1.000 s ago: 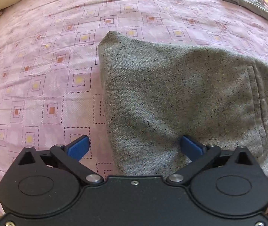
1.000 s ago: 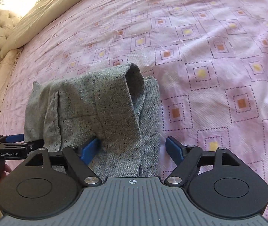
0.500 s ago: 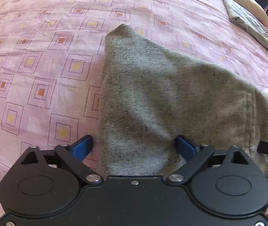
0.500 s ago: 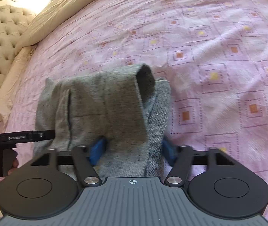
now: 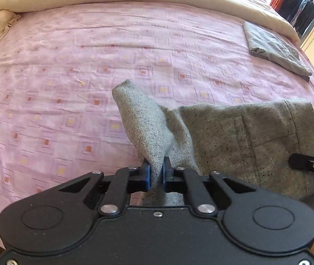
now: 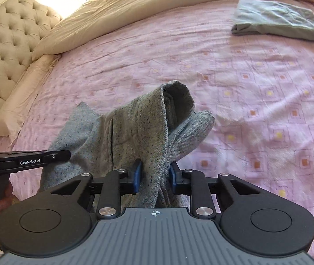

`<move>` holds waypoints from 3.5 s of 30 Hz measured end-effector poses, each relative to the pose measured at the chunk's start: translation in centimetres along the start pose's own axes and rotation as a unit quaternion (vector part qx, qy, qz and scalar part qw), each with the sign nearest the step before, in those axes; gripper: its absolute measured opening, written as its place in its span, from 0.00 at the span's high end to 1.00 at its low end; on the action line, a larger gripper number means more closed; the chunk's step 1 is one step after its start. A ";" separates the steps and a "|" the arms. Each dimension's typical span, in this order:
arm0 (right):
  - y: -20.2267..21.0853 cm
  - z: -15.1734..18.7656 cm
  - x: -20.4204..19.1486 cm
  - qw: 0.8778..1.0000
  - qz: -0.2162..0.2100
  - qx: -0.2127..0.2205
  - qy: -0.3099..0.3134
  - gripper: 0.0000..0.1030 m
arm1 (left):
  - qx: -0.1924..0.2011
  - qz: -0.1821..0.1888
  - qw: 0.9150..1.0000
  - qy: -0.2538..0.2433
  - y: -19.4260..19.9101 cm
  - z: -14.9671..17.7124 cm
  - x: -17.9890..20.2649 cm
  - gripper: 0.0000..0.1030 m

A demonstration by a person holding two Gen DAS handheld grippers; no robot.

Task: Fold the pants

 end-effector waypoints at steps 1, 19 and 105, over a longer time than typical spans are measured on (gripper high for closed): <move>-0.4 -0.6 -1.3 1.000 -0.003 0.004 0.003 0.77 | 0.002 -0.002 1.000 -0.001 0.5 -0.6 -1.2 0.89; -10.0 -9.1 -17.4 0.998 0.018 0.060 -0.003 0.80 | -0.007 0.036 0.999 -0.020 0.3 -7.2 -20.6 0.69; -29.4 -12.3 -24.1 0.985 0.105 -0.018 0.133 0.73 | -0.034 -0.070 0.996 0.049 -4.7 -9.3 -30.5 0.43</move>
Point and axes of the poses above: each gripper's, at about its wrist camera, not at the fingertips, and y roughly against the way its jaws point, x to its right, z to its underside, the point moved 5 cm from there along -y, roughly the way its jaws point, and after that the axes turned 7 degrees about x, right-handed, at the moved point
